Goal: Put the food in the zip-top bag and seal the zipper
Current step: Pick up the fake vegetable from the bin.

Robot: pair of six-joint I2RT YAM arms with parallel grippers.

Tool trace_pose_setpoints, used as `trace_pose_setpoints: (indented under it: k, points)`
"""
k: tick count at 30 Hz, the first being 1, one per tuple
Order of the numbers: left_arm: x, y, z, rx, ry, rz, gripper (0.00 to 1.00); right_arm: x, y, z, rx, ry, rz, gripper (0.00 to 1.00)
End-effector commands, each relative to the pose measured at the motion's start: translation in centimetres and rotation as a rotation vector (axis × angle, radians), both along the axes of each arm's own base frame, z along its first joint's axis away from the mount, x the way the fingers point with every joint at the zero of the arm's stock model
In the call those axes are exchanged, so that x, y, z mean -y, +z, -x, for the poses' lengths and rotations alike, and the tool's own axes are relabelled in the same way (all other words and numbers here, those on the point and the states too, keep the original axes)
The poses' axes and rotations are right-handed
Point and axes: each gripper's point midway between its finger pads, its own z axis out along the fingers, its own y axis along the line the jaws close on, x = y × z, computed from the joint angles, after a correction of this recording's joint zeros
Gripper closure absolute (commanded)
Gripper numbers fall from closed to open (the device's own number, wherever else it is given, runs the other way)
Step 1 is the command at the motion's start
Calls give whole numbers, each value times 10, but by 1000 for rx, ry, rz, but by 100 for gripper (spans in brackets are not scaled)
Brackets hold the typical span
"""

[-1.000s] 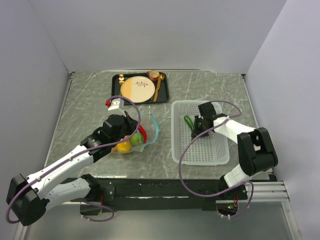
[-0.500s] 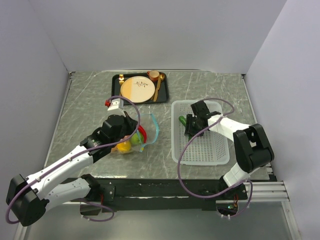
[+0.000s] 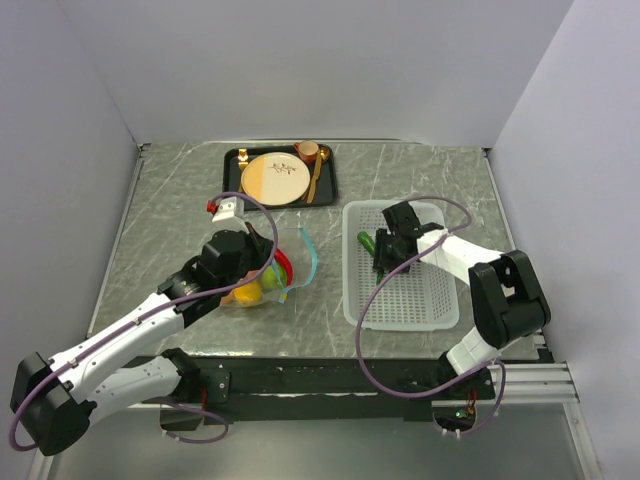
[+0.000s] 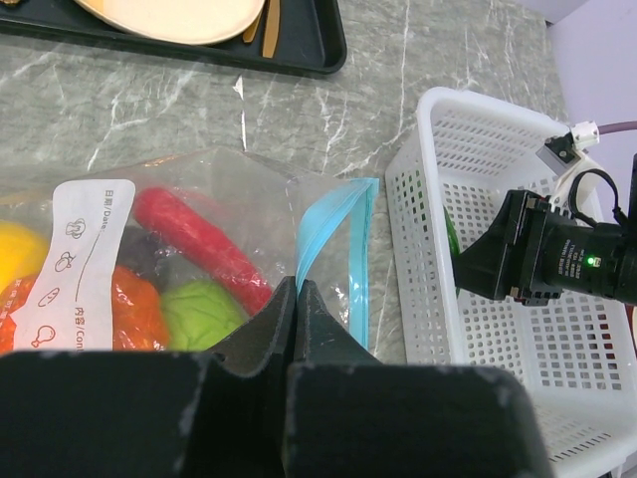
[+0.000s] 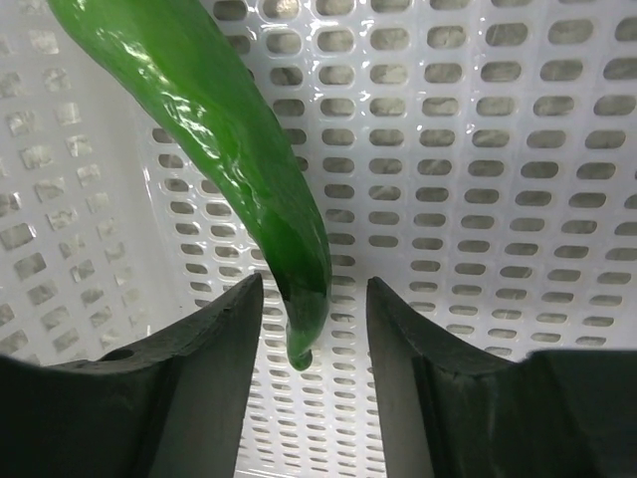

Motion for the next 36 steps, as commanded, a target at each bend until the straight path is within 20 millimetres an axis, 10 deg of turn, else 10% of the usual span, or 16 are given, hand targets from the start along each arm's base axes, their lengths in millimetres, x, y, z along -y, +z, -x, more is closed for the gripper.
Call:
trace_pose_setpoints:
  k: [1,20,36]
  points:
    - [3,7,-3,24,-1,24,99,-2,12,-2,35,8,-5,51]
    - [-1,9,-1,26,9,27,99,-11,15,1,33,44,-14,85]
    - [0,9,0,22,1,29,99,8,60,-2,136,38,62,97]
